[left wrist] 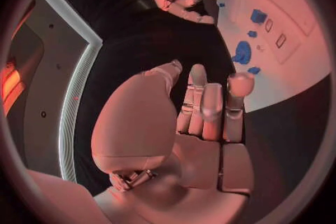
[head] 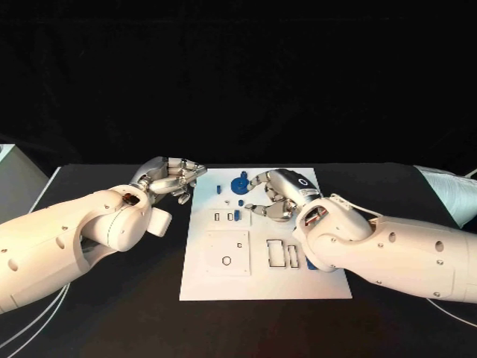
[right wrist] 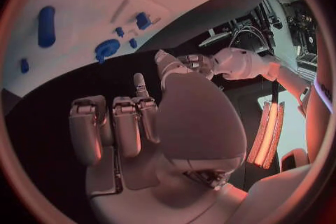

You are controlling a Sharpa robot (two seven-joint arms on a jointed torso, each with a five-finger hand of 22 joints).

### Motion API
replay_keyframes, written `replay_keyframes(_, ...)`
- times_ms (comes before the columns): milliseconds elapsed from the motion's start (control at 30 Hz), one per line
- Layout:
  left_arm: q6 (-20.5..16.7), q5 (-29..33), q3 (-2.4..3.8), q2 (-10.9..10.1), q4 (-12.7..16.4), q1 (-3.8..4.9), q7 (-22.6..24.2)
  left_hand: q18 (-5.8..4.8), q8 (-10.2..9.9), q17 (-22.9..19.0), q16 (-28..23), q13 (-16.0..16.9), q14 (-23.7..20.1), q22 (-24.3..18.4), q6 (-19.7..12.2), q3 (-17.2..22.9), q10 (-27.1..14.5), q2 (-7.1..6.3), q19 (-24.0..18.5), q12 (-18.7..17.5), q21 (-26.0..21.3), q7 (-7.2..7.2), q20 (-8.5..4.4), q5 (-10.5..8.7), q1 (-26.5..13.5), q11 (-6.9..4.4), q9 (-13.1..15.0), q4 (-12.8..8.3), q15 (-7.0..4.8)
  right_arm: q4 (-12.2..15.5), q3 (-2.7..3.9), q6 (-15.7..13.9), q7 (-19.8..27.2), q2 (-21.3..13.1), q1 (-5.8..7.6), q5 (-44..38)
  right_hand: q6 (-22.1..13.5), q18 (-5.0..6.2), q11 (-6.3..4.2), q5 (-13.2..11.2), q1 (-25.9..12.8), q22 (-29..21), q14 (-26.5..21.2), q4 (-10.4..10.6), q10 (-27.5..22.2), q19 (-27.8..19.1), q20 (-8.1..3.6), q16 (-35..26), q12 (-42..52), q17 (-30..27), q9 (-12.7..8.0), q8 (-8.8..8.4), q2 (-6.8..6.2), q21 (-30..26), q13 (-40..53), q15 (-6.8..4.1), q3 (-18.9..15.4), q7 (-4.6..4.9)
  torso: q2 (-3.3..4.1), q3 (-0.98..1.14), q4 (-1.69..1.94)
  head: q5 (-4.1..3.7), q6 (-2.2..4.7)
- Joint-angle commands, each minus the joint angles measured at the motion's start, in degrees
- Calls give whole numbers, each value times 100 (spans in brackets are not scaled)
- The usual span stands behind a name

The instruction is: Assemble the parts on the task board

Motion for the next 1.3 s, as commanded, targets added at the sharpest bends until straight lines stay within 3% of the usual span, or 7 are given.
replay_keyframes(33, 464, -1100, 4, 180, -162, 75, -1248, -144, 284, 653, 396, 925, 370, 495, -32, 228, 405, -11, 289, 854, 306, -82, -45, -16, -210, -47, 209, 1, -50, 55, 19, -357, 983, -203, 126, 1268, 91, -93, -50, 177, 61, 1400, 608, -3, 302, 570, -5, 37, 6, 1508, 24, 82, -14, -22, 1284, -18, 78, -16, -82, 18, -19, 22, -6)
replay_keyframes(233, 1100, -1755, -13, 546, -451, 269, -2155, -387, 790, 1973, 963, 2435, 1021, 1811, -99, 532, 1154, -64, 1058, 2000, 982, -199, -134, -17, -495, -136, 607, 1, -139, -61, 45, -295, 1322, -490, 351, 2175, 196, -95, -87, 379, 62, 1406, 608, -5, 296, 572, -34, 37, 2, 1508, 108, 215, -35, -17, 1279, -50, 196, -57, -165, 52, -42, 87, -43)
replay_keyframes(333, 1472, -1990, -130, 747, -615, 464, -2593, -469, 869, 2463, 1122, 2687, 1220, 2234, -132, 634, 1260, -59, 1297, 2165, 1171, -215, -162, -17, -542, -152, 676, 6, -156, -135, 56, -212, 1363, -592, 439, 2443, 197, -97, -88, 376, 56, 1412, 608, -3, 303, 575, -35, 37, 10, 1508, 113, 220, -37, -10, 1284, -51, 198, -58, -202, 72, -48, 115, -73)
replay_keyframes(500, 1972, -2385, -406, 1089, -911, 786, -3223, -497, 806, 2479, 1127, 2728, 1226, 2370, -344, 633, 1264, -31, 1372, 2199, 1239, -136, -145, -27, -850, -89, 669, 28, -113, -261, 73, -87, 1338, -685, 525, 2685, 184, -98, -90, 392, 45, 1416, 608, 1, 306, 577, -38, 37, 12, 1508, 120, 223, -37, -6, 1285, -53, 209, -58, -244, 93, -56, 139, -108)
replay_keyframes(600, 2186, -2649, -527, 1302, -1086, 895, -3519, -499, 782, 2479, 1127, 2771, 1226, 2398, -446, 214, 1277, -5, 1378, 2234, 1257, -94, -88, -28, -1430, -40, 658, 32, -61, -354, 79, -20, 1308, -693, 557, 2768, 146, -97, -87, 418, -2, 1412, 608, 15, 297, 576, -42, 37, 3, 1508, 135, 223, -40, -10, 1278, -55, 225, -54, -258, 113, -64, 158, -126)
replay_keyframes(767, 2381, -2912, -601, 1572, -1333, 983, -3753, -508, 758, 2479, 1127, 2781, 1226, 2448, -534, 102, 1279, 43, 1399, 2240, 1279, -77, -75, -25, -1338, -26, 659, 12, -49, -449, 81, 20, 1268, -683, 574, 2811, 125, -94, -85, 426, -26, 1402, 608, 18, 290, 571, -43, 37, -4, 1508, 142, 222, -47, -20, 1273, -54, 229, -51, -271, 131, -73, 173, -146)
replay_keyframes(1300, 2976, -3373, -780, 2150, -1967, 1195, -4026, -510, 817, 2479, 1127, 2611, 1226, 2467, -507, 40, 1182, 126, 1404, 2143, 1289, -85, -66, -22, -1381, -28, 711, 39, -45, -589, 83, 91, 1133, -646, 590, 2795, 92, -94, -82, 425, -64, 1403, 608, 19, 285, 571, -43, 37, -9, 1508, 153, 218, -65, -20, 1268, -52, 230, -47, -231, 129, -91, 196, -156)
